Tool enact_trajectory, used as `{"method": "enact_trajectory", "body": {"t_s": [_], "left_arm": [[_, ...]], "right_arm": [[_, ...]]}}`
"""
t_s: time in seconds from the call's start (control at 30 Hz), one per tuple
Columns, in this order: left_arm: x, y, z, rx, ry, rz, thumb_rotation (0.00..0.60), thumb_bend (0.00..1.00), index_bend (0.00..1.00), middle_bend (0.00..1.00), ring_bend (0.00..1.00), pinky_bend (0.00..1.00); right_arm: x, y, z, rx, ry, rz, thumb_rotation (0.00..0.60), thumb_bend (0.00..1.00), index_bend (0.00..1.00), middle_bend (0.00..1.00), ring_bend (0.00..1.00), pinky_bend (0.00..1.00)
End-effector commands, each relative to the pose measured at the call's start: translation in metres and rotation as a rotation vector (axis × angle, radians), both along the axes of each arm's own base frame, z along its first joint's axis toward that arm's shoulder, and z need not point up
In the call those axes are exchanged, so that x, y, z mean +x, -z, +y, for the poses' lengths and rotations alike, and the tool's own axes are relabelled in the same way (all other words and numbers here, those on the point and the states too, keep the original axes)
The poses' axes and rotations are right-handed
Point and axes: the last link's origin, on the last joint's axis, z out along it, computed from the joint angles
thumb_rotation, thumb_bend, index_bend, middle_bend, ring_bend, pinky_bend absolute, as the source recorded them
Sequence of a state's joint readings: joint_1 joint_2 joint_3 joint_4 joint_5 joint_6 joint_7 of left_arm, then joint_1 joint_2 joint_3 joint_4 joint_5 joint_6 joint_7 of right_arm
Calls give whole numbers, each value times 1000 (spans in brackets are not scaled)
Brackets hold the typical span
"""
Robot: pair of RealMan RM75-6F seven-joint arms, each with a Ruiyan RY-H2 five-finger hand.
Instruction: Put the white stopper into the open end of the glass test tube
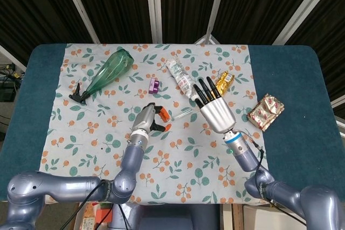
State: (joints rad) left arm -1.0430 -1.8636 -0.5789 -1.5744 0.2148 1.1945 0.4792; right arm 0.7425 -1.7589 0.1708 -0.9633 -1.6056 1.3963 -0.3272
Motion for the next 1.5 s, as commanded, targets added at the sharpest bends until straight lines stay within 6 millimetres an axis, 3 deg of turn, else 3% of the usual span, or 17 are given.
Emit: {"method": "enact_trajectory", "body": {"t_s": [0.03, 1.5], "left_arm": [[1, 1, 0, -2, 0, -2, 600, 481, 604, 518, 65, 0], [8, 10, 1, -20, -7, -9, 600, 481, 604, 518, 65, 0]], "right_arm": [[1, 1, 0, 3, -3, 0, 600, 445, 626, 213, 0, 0], [7, 9, 6, 25, -27, -6, 600, 446, 626, 213, 0, 0]]}}
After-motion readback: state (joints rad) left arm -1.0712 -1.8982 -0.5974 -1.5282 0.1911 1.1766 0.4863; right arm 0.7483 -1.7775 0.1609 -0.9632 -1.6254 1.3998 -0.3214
